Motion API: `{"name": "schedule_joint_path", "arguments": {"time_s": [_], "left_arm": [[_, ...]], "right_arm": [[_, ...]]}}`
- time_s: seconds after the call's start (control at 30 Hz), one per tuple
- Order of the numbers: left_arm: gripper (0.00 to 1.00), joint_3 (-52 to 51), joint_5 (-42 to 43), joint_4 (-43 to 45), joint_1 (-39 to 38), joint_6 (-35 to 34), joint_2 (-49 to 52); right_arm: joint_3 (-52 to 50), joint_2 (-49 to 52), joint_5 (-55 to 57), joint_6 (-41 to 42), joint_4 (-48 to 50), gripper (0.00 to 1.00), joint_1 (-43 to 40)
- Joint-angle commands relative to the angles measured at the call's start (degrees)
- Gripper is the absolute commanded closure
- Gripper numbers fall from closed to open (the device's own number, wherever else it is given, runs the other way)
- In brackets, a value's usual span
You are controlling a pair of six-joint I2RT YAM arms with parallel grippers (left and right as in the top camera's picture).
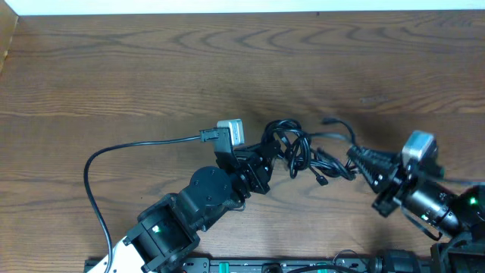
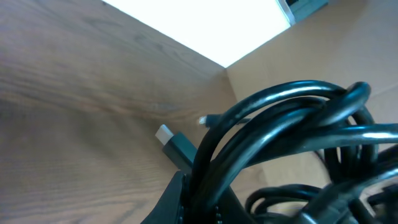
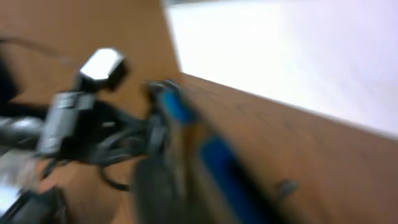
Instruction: Untangle cables
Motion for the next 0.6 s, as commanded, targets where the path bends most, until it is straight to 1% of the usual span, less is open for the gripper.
{"name": "schedule_joint_path", "arguments": {"time_s": [0.0,0.1,0.17,0.23,0.3,0.47,0.53,0.57], "left_arm": [[0.92,0.5,-4.3,-0.2,0.9,-1.7,-0.4],[0.93,0.5,-3.7,0.7,0.9,-1.6,-0.7],[0.92,0.5,-3.5,1.5,0.9,0.5,-0.9],[0.93,0.5,-2.1,3.0,0.9,4.0,-1.2],[0.92,0.5,0.2,5.2,0.9,8.1,-1.6],[0.92,0.5,12.7,14.1,0.9,25.7,-1.9],[0.93,0.5,15.8,15.8,0.9,29.4,-1.9],[0.93,0.5,16.7,16.4,0.9,30.4,-1.9]], "right_arm": [[0.8,-0.6,14.8,8.1,-2.1,0.99,-0.1],[0.8,-0.6,17.2,8.1,-5.8,0.98,-0.1],[0.8,-0.6,18.3,8.1,-8.5,0.98,-0.1],[0.8,-0.6,19.5,8.5,-11.1,0.98,-0.1],[0.8,-0.6,20.2,8.5,-13.2,0.98,-0.1],[0.8,-0.6,20.2,8.2,-17.7,0.96,-0.1],[0.8,-0.6,20.2,8.2,-18.4,0.92,-0.1],[0.8,-0.6,20.2,8.2,-18.7,0.88,-0.1]]}}
